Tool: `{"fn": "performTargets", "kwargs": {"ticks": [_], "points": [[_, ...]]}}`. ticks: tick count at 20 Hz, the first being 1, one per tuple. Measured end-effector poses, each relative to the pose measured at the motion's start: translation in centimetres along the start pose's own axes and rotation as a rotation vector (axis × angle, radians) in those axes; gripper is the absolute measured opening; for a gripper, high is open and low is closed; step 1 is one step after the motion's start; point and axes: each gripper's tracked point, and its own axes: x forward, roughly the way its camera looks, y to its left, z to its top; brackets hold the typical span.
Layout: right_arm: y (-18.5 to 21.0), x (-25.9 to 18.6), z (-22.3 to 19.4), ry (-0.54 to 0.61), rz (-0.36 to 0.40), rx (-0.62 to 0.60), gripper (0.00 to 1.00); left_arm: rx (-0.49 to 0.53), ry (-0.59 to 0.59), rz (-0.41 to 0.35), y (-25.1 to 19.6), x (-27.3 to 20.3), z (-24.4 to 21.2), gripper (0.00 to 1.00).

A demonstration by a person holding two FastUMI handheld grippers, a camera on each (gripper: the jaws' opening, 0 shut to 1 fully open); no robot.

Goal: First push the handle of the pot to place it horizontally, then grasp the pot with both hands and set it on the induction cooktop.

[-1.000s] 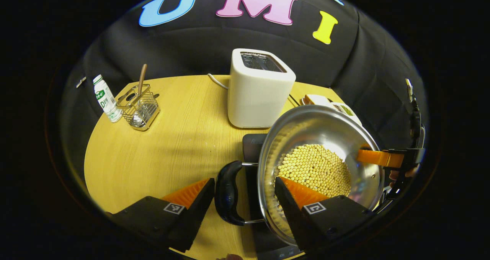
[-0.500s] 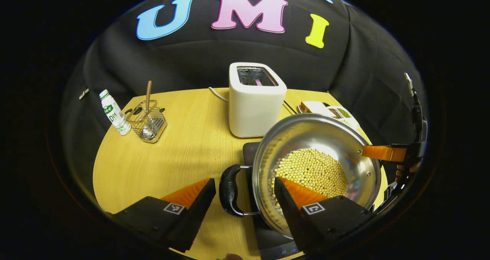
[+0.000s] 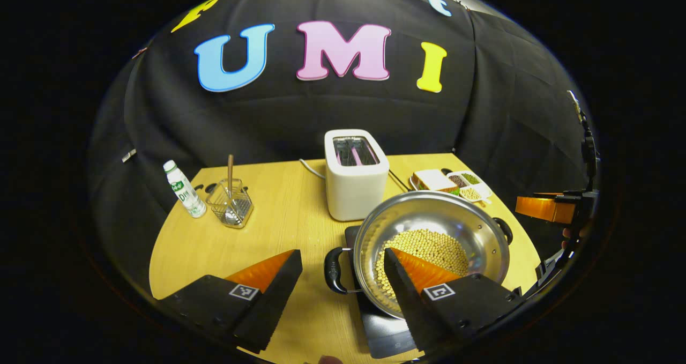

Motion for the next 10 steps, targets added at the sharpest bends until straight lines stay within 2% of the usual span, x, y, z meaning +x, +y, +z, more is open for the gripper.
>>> {"fn": "performTargets", "kwargs": {"ticks": [5,10], "points": [[1.9,-5.7,4.2,-0.164,-0.001,-0.079,0.99,-0.019,-0.15,0.025,0.7,-5.2,3.5,0.95],[4.6,-10.5,7.3,-0.285,-0.002,-0.14,0.98,-0.086,-0.258,0.023,1.4,-10.5,5.8,0.95]]}}
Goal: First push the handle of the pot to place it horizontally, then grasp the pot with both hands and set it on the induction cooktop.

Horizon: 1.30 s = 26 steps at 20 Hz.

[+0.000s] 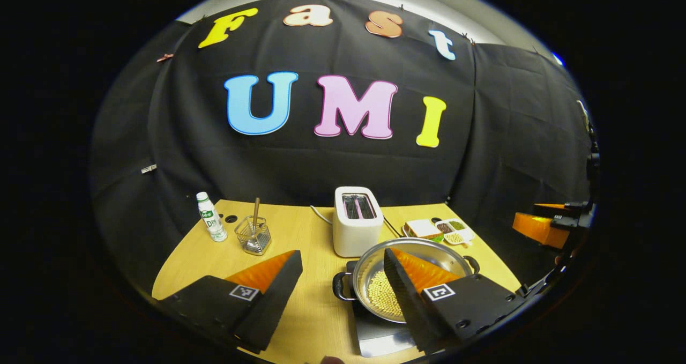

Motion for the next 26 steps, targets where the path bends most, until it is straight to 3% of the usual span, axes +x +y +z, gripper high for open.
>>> {"fn": "performTargets", "kwargs": {"ticks": [2,8,14,26], "points": [[1.2,-1.5,1.8,-0.057,0.005,-0.014,0.99,0.004,-0.072,0.009,0.7,-1.8,2.2,0.95],[4.9,-5.6,5.9,-0.205,0.007,-0.03,1.0,0.162,-0.249,0.069,1.7,-7.0,6.6,0.95],[5.6,-8.1,6.9,-0.258,-0.013,0.01,0.98,0.185,-0.352,0.081,0.4,-11.0,7.7,0.96],[5.2,-8.5,6.3,-0.236,-0.049,-0.004,0.98,0.12,-0.286,0.076,2.0,-10.6,5.8,0.97]]}}
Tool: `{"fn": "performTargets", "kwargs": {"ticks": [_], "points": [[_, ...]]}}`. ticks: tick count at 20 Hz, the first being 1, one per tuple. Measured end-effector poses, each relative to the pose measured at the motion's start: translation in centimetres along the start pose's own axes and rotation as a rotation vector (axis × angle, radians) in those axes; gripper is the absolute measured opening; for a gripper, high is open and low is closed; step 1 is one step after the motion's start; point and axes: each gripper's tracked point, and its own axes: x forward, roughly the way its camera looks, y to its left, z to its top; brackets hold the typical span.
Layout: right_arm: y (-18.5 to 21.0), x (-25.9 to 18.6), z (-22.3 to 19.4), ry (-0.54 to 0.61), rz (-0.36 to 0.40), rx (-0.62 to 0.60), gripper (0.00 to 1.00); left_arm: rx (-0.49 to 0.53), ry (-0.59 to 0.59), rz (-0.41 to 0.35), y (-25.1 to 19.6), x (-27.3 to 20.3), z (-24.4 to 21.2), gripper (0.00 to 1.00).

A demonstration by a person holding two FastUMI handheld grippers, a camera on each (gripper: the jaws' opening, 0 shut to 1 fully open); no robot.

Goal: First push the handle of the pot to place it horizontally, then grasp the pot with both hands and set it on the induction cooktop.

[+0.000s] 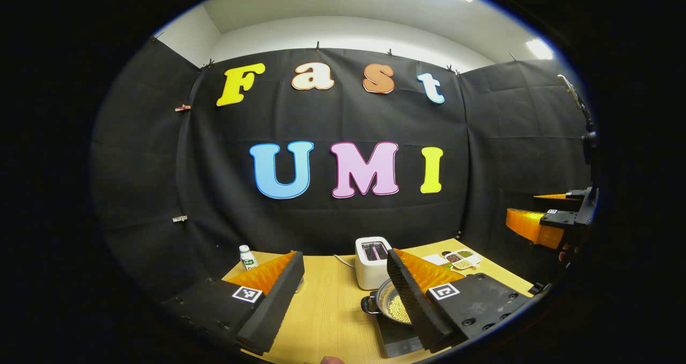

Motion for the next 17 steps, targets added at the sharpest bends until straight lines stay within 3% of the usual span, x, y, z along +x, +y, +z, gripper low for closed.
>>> {"fn": "performTargets", "kwargs": {"ticks": [17], "points": [[0.33,-1.04,-0.29,0.012,0.003,-0.008,0.98,0.014,0.025,0.003,0.48,-0.82,-0.3,0.96]]}}
